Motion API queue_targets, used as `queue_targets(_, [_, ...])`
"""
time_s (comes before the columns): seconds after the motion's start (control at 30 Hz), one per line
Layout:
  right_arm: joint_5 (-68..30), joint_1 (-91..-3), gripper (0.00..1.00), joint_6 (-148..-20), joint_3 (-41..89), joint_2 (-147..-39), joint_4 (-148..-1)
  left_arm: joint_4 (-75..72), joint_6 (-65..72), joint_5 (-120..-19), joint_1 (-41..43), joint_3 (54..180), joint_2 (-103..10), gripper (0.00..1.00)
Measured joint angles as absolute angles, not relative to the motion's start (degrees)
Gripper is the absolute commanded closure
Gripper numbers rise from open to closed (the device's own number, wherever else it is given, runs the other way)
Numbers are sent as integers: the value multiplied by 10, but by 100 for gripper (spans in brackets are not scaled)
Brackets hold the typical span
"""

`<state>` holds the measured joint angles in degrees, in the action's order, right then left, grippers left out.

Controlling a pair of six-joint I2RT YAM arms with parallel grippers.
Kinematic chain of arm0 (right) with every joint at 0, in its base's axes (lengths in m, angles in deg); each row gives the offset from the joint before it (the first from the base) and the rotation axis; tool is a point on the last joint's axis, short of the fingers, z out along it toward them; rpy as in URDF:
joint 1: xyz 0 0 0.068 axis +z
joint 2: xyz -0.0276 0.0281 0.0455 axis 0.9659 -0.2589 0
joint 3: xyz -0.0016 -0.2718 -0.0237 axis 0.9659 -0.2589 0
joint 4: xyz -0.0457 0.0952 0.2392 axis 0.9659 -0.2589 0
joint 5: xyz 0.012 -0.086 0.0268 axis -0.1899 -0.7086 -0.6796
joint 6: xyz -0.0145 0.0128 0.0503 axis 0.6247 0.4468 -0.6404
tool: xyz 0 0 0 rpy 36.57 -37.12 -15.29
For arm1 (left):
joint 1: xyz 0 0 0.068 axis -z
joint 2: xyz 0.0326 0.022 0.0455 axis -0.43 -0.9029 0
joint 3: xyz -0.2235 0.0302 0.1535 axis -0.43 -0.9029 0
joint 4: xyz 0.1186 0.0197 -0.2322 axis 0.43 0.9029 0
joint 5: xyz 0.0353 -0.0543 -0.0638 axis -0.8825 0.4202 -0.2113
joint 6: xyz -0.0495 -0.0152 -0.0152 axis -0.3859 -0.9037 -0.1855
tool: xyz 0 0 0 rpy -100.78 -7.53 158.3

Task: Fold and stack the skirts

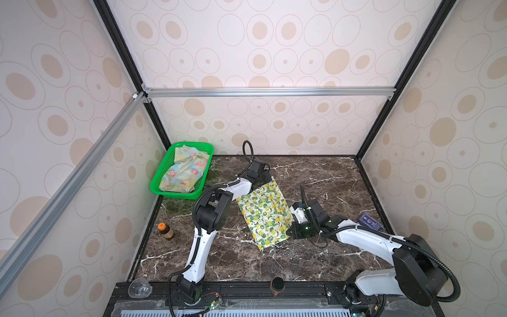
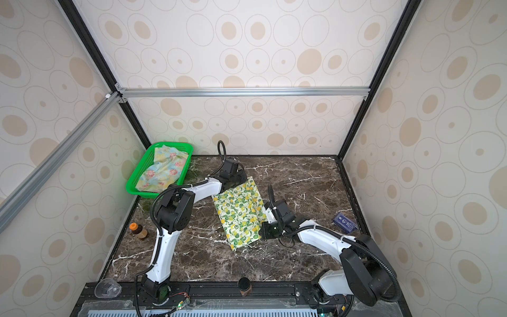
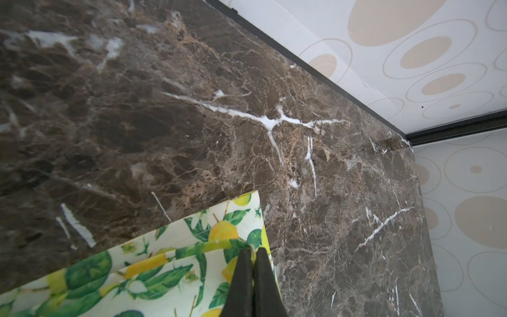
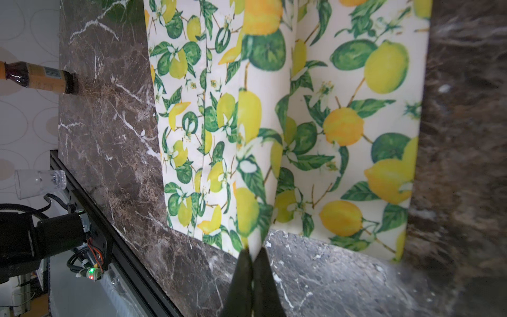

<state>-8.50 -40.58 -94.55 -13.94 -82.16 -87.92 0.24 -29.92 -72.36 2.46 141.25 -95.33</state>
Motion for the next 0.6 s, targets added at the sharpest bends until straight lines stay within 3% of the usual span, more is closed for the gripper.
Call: queue_targets(0.6, [-97,-407,100,-915,-93,-851,-909,-39,-303,-756,7,1345,-907,100])
